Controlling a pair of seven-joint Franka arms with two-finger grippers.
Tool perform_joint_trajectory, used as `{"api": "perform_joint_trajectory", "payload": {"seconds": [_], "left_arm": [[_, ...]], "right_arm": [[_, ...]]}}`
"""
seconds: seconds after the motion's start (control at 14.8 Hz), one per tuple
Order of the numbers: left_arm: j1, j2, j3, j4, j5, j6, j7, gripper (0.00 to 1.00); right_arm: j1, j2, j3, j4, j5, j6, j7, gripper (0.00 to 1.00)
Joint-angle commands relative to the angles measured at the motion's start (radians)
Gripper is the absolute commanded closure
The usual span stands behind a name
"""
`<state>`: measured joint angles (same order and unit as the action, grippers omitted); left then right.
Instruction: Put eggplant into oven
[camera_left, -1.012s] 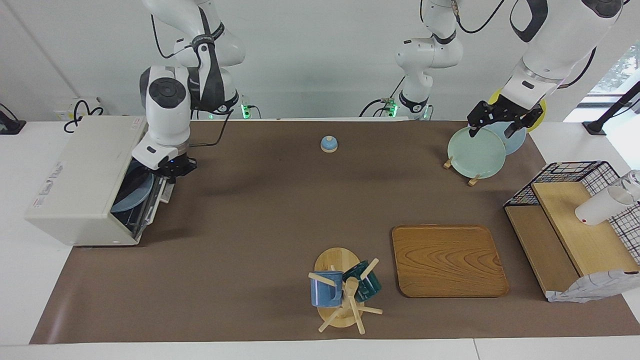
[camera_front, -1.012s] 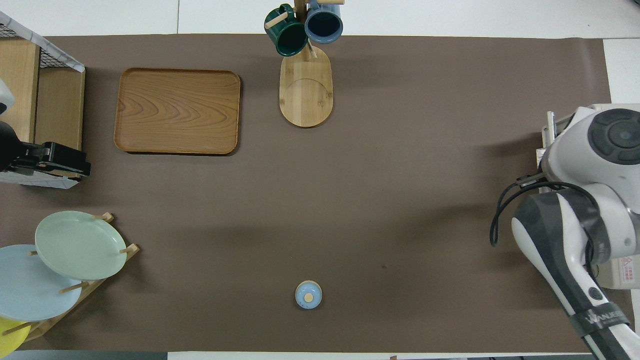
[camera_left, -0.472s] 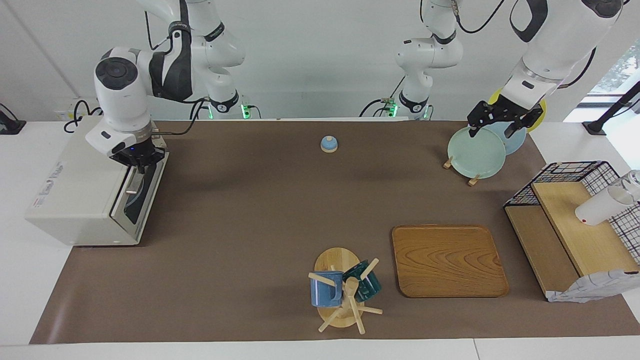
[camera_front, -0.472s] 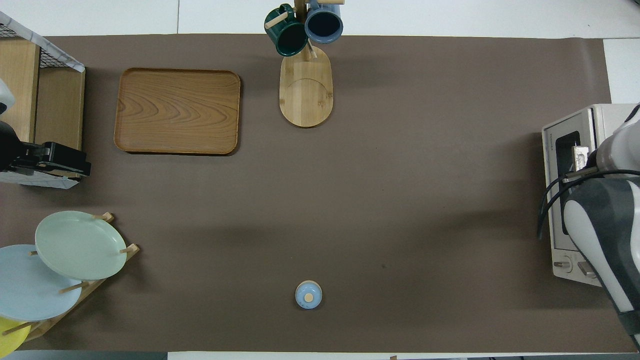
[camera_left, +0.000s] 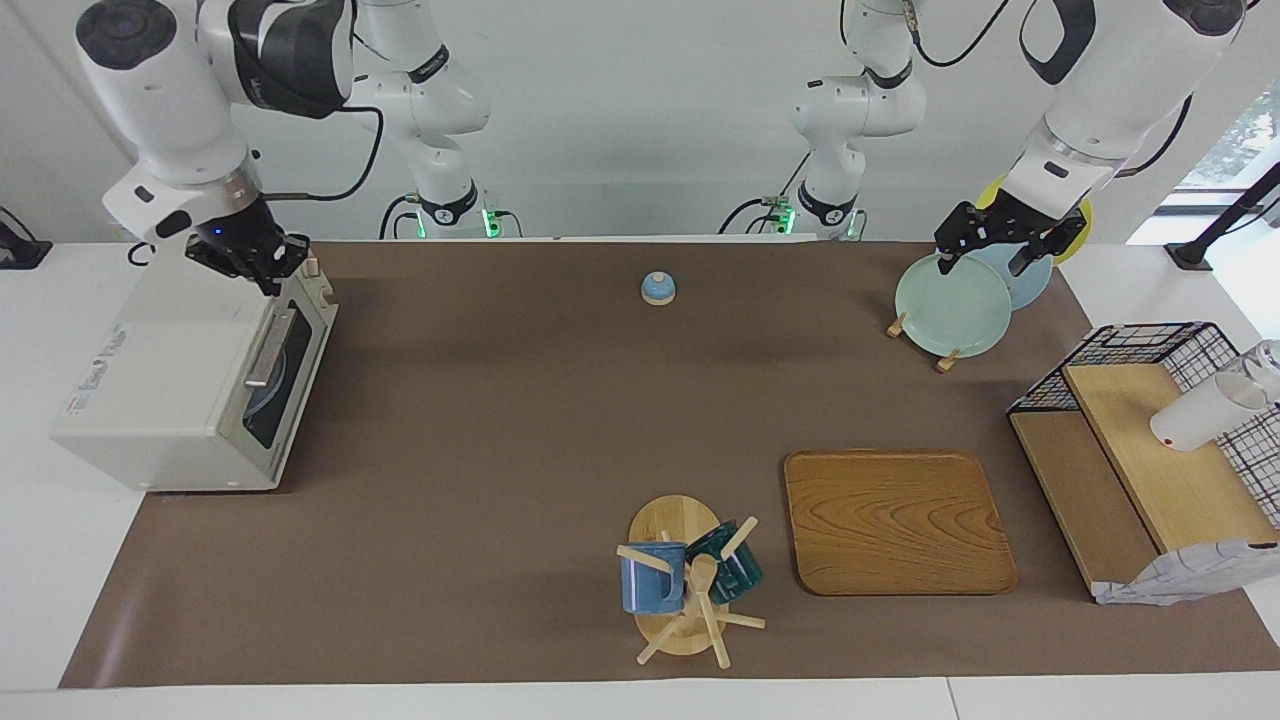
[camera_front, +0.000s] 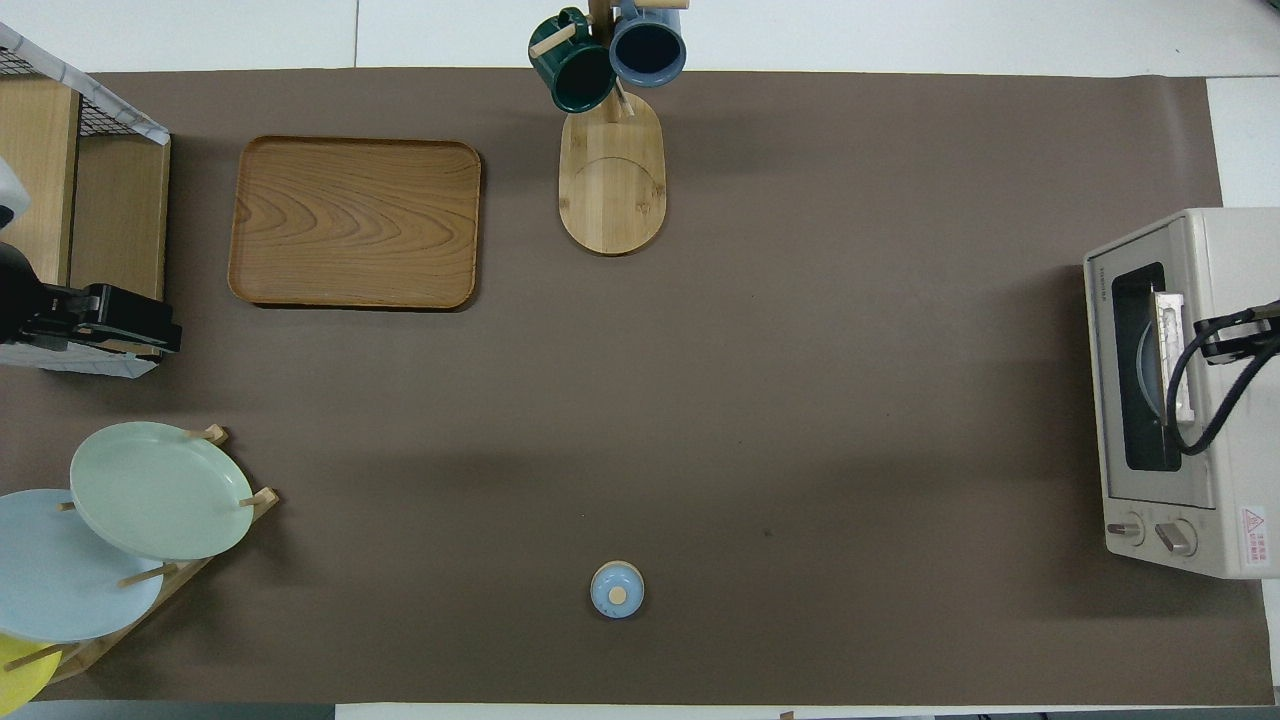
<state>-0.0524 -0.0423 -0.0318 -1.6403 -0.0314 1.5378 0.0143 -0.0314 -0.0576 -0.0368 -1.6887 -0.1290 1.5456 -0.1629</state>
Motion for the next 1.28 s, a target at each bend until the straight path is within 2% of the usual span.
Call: {"api": "perform_joint_trajectory", "payload": {"seconds": [0.0, 0.07, 0.2, 0.61, 1.01, 1.21], "left_arm": [[-0.006, -0.016, 0.004, -0.013, 0.021, 0.007, 0.001, 0.0], [-0.006, -0.016, 0.003, -0.013, 0.021, 0.007, 0.001, 0.0], [-0.006, -0.015, 0.003, -0.013, 0.021, 0.007, 0.001, 0.0], [-0.006, -0.015, 0.003, -0.013, 0.021, 0.007, 0.001, 0.0], [-0.006, -0.016, 0.003, -0.013, 0.021, 0.007, 0.001, 0.0], [-0.006, -0.015, 0.003, -0.013, 0.021, 0.007, 0.001, 0.0]], "right_arm": [[-0.005, 0.03, 0.006, 0.069, 0.034, -0.065, -0.024, 0.86], [-0.007, 0.03, 0.006, 0.069, 0.034, -0.084, -0.024, 0.76], [-0.008, 0.025, 0.003, 0.06, 0.048, -0.102, -0.026, 0.0], [-0.005, 0.035, 0.008, 0.079, 0.086, -0.102, -0.023, 0.0], [0.045, 0.099, 0.001, 0.153, 0.098, -0.13, 0.052, 0.0], [0.091, 0.087, -0.026, 0.167, 0.1, -0.143, 0.069, 0.0]]}}
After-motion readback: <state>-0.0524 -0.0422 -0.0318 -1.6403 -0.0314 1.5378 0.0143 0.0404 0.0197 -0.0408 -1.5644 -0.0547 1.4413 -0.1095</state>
